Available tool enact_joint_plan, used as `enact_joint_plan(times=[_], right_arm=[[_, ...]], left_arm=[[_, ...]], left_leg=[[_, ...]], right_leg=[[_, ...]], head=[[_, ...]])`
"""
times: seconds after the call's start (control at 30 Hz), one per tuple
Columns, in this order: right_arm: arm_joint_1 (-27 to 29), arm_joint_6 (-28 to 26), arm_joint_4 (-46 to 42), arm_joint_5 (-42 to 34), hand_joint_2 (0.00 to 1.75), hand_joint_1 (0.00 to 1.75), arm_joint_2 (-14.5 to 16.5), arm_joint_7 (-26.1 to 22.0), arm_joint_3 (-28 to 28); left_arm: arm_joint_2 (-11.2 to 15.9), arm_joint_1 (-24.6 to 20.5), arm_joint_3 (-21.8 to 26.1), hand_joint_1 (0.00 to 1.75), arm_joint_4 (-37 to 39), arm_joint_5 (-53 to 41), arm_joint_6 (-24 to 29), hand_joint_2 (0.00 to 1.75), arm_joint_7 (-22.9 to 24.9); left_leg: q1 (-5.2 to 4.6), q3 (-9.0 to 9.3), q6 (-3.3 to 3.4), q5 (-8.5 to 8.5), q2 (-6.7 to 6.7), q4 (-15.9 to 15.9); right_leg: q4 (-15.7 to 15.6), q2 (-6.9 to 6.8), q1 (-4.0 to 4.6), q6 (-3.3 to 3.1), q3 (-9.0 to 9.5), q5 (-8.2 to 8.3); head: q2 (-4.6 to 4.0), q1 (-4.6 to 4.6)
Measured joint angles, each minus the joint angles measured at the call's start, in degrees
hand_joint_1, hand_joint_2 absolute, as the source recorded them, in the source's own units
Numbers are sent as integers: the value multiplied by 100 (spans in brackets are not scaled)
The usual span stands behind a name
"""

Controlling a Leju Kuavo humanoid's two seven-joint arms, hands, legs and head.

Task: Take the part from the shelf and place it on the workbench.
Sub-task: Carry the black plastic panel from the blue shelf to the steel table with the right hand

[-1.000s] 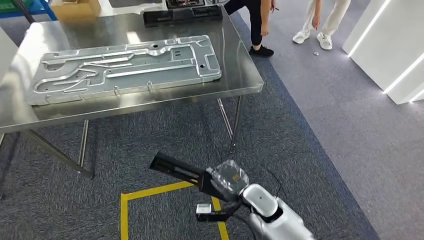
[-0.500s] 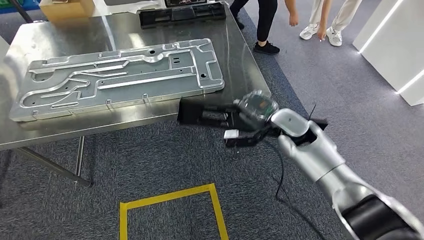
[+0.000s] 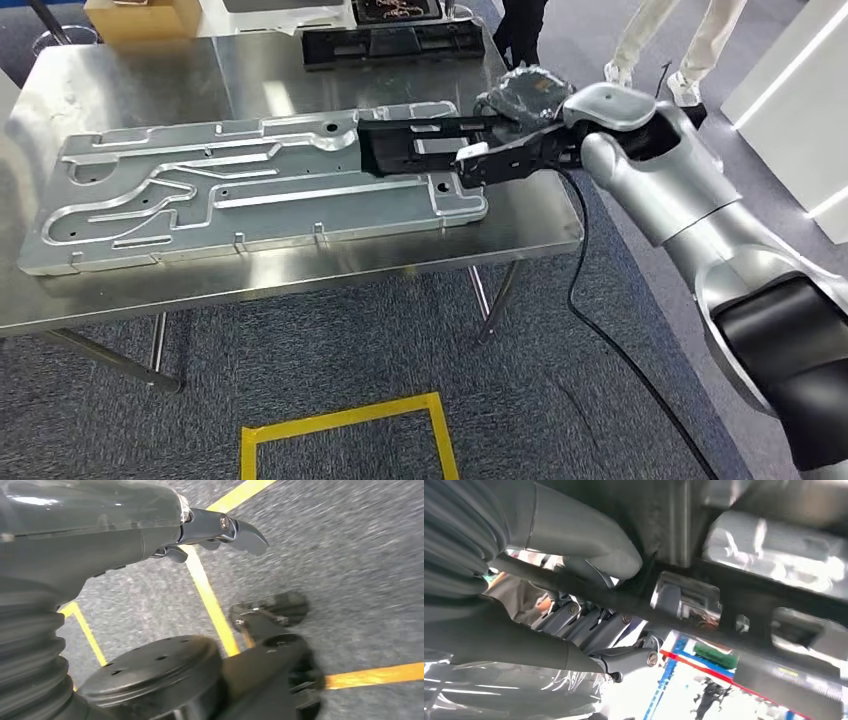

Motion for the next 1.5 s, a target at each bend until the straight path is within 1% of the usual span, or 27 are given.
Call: enact_joint_plan(times=[0.07,0.1,0.17,0.2,0.3,0.33,0.37,0.43,0.5,0.53,0.6,0.63,0.67,0.7,0.73,0.8,0.83,0.87,1.0,1.03,1.1,1.13,1.17,1.2,1.27,1.33,1.5], right_arm=[[-191,380,220,-397,175,175,93,58,285],[-236,531,351,-572,175,175,147,96,437],[-388,735,575,-815,175,175,225,162,663],[-519,780,671,-878,175,175,241,184,729],[-884,828,940,-979,175,175,267,212,945],[-959,833,999,-1001,175,175,273,211,1010],[-1066,832,1032,-1019,175,175,282,209,1056],[-1395,793,1044,-1042,175,175,301,203,1081],[-1599,724,1069,-1052,175,175,308,206,1104],[-1581,697,1105,-1055,175,175,307,208,1147],[-1425,664,1185,-1067,175,175,310,208,1263],[-1368,642,1214,-1089,175,175,315,205,1309],[-1355,592,1229,-1125,175,175,322,208,1333],[-1374,508,1237,-1169,175,175,328,215,1341],[-1393,399,1241,-1220,175,175,332,223,1341],[-1327,139,1248,-1313,175,175,323,232,1348],[-1247,14,1246,-1351,175,175,311,228,1353],[-1168,-131,1236,-1382,175,175,284,220,1349],[-1013,-850,1094,-1423,175,175,173,184,1188],[-938,-1008,1052,-1407,175,175,136,173,1139],[-603,-1277,939,-1272,175,175,52,169,1074],[-344,-1405,867,-1161,175,175,20,175,1047],[-45,-1541,794,-1045,175,175,1,189,1013],[254,-1698,729,-940,175,175,-4,213,973],[757,-2081,633,-765,175,175,31,263,877],[1111,-2460,582,-612,175,175,98,291,763],[2069,-3175,271,-234,175,175,425,194,181]], left_arm=[[1,76,3,0,2,33,-16,175,-7],[1,118,5,0,2,43,-29,175,-6],[3,174,10,0,3,49,-58,175,-5],[3,185,11,0,3,50,-70,175,-5],[-41,214,16,0,44,45,-98,175,-4],[-43,205,18,0,59,43,-104,175,-1],[-26,166,20,0,62,43,-107,175,1],[2,40,21,0,52,41,-112,175,1],[10,-55,19,0,42,45,-111,175,-6],[14,-67,18,0,42,47,-112,175,-6],[34,-53,24,0,42,58,-111,175,-4],[47,-44,29,0,42,70,-106,175,-6],[57,-37,36,0,42,87,-92,175,-8],[61,-28,44,0,42,109,-77,175,-9],[63,-10,54,0,42,128,-63,175,-5],[67,59,83,0,43,164,-64,175,3],[72,86,102,0,44,178,-77,175,0],[77,92,120,0,44,191,-89,175,-9],[85,-16,144,0,42,202,-99,175,-26],[90,-46,145,0,40,203,-95,175,-26],[98,-84,146,0,38,202,-91,175,-27],[101,-90,147,0,38,200,-90,175,-26],[101,-90,148,0,38,201,-90,175,-25],[101,-87,150,0,38,203,-90,175,-24],[97,-90,159,0,38,211,-90,175,-22],[87,-102,173,0,38,216,-90,175,-22],[88,-116,198,0,34,247,-86,175,-24]], left_leg=[[7,420,42,-62,-46,-281],[7,656,42,-95,-77,-444],[-29,1107,43,-156,-156,-773],[-66,1297,46,-186,-192,-922],[-148,1798,3,-391,-249,-1187],[-151,1919,-28,-473,-269,-1198],[-170,1989,-63,-526,-276,-1148],[-207,1866,-106,-482,-201,-662],[-227,1389,-172,-413,-43,360],[-206,1094,-216,-496,21,865],[-162,543,-311,-977,50,1398],[-142,266,-354,-1236,51,1430],[-121,-10,-387,-1370,51,1319],[-98,-277,-405,-1268,53,1098],[-75,-517,-401,-832,54,787],[-63,-844,-333,615,54,-7],[-67,-935,-275,1162,58,-208],[-83,-994,-220,1399,57,-284],[-83,-1012,-47,1100,53,-10],[-74,-961,-20,1043,55,-3],[-78,-843,9,922,54,8],[-78,-775,12,856,49,20],[-77,-705,12,784,40,40],[-79,-640,9,712,30,69],[-87,-544,-15,572,15,144],[-111,-520,-65,473,13,221],[-126,-466,-63,333,41,293]], right_leg=[[536,-9,-6,56,-273,-242],[660,-13,-5,47,-388,-405],[490,-15,32,-80,-629,-595],[195,-9,84,-199,-749,-416],[-1047,51,411,-566,-897,1312],[-1217,66,494,-623,-870,1642],[-1191,53,535,-657,-838,1593],[-992,35,471,-703,-761,1277],[-1059,12,396,-723,-494,1058],[-1167,4,373,-717,-275,982],[-1406,-3,330,-680,174,861],[-1494,0,302,-656,348,805],[-1545,8,273,-629,470,743],[-1568,20,249,-603,562,667],[-1571,35,239,-580,636,579],[-1465,77,255,-527,756,356],[-1389,98,268,-496,793,215],[-1292,115,267,-462,819,64],[-886,100,235,-322,823,-427],[-553,86,221,-289,673,-585],[392,68,191,-233,116,-903],[750,67,175,-217,-162,-944],[914,66,163,-213,-374,-850],[842,63,155,-222,-491,-623],[147,49,160,-275,-490,67],[-434,29,197,-333,-406,480],[-583,69,219,-359,-295,436]], head=[[0,1],[0,1],[0,1],[0,1],[-1,-2],[-1,2],[-1,8],[0,17],[0,16],[0,15],[0,16],[0,16],[0,15],[0,15],[0,14],[0,15],[0,16],[0,17],[0,20],[0,20],[0,21],[0,21],[0,21],[0,21],[0,21],[0,22],[0,25]])
